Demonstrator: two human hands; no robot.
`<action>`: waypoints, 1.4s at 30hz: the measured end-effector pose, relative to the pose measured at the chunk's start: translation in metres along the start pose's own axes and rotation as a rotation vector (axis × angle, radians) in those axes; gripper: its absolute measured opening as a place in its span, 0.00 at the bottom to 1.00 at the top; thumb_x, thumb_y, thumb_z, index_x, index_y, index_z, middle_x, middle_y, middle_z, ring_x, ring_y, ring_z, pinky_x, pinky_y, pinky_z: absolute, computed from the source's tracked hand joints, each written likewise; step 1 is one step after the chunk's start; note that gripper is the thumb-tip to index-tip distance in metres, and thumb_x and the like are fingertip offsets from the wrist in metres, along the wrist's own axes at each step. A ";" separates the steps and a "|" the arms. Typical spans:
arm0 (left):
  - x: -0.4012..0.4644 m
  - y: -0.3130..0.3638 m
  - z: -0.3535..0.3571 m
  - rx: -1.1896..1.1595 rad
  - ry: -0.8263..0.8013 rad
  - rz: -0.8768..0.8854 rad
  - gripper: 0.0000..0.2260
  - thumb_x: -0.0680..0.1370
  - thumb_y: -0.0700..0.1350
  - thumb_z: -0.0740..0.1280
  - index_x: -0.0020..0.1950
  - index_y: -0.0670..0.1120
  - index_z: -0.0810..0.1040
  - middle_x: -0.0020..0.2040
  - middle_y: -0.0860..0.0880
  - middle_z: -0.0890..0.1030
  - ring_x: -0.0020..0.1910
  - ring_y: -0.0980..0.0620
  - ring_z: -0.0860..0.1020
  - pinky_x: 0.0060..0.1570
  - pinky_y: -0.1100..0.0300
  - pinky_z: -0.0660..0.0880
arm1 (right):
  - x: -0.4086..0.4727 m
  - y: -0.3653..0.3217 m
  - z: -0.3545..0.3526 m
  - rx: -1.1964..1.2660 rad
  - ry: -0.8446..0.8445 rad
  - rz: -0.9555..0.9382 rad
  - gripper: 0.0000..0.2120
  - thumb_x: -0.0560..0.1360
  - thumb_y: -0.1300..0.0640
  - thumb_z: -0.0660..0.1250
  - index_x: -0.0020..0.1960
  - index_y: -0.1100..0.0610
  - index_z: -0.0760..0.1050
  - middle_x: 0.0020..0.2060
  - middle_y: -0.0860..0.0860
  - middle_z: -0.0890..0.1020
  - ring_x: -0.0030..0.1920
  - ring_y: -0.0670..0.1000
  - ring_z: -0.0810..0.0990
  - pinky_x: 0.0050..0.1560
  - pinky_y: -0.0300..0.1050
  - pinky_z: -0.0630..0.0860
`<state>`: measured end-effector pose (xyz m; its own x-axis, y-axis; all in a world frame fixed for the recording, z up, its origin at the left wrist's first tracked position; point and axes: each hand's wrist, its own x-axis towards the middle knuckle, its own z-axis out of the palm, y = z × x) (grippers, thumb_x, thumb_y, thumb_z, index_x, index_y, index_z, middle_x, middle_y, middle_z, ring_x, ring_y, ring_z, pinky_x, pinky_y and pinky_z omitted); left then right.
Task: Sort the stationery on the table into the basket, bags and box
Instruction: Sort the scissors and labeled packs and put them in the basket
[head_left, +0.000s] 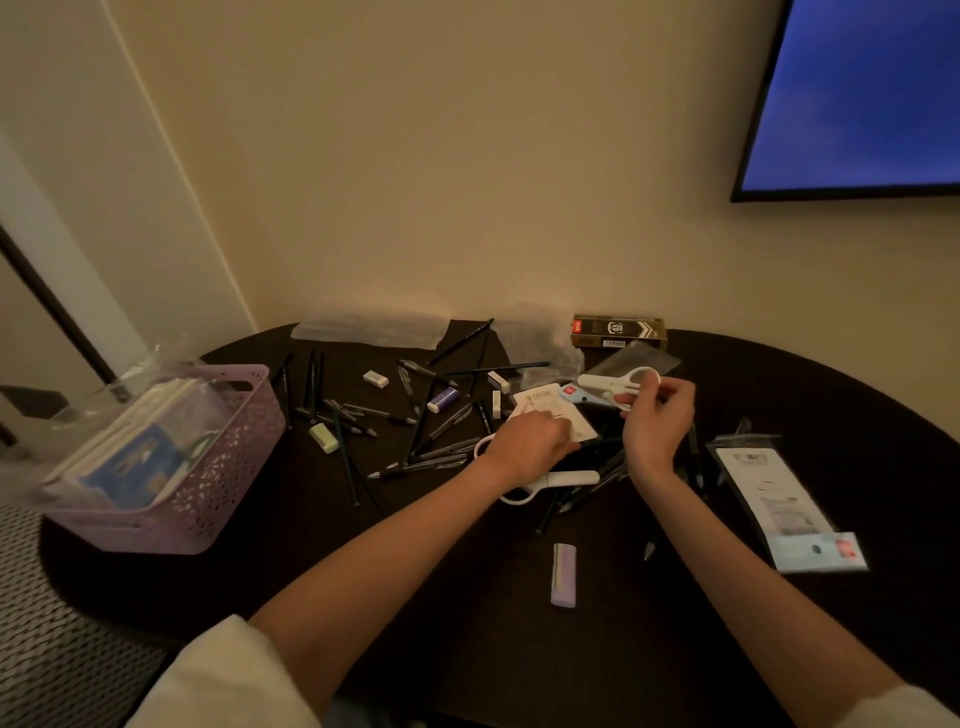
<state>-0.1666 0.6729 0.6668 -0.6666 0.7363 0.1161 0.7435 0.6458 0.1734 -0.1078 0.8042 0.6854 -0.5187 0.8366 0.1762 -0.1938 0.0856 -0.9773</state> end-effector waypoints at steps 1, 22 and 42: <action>0.000 -0.001 0.000 0.065 0.007 0.055 0.14 0.82 0.49 0.59 0.59 0.41 0.76 0.53 0.41 0.80 0.52 0.42 0.78 0.50 0.50 0.73 | 0.000 0.001 0.001 -0.002 0.003 -0.005 0.07 0.81 0.55 0.59 0.54 0.59 0.68 0.46 0.49 0.76 0.39 0.43 0.80 0.41 0.39 0.79; -0.143 -0.071 -0.031 0.130 0.494 0.269 0.14 0.72 0.36 0.69 0.57 0.39 0.81 0.57 0.41 0.82 0.59 0.47 0.80 0.66 0.52 0.69 | -0.038 -0.011 0.034 0.078 -0.159 0.022 0.04 0.82 0.55 0.57 0.51 0.55 0.67 0.43 0.50 0.77 0.36 0.46 0.80 0.38 0.39 0.76; -0.122 -0.067 -0.027 0.028 0.030 -0.265 0.38 0.70 0.66 0.69 0.74 0.49 0.63 0.72 0.48 0.67 0.70 0.49 0.66 0.69 0.50 0.66 | -0.064 -0.009 0.037 0.054 -0.316 0.006 0.06 0.81 0.57 0.58 0.53 0.60 0.69 0.42 0.50 0.76 0.33 0.44 0.76 0.34 0.30 0.75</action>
<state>-0.1366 0.5338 0.6676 -0.8393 0.5346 0.0987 0.5435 0.8210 0.1748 -0.1040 0.7299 0.6875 -0.7511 0.6269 0.2069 -0.2298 0.0456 -0.9722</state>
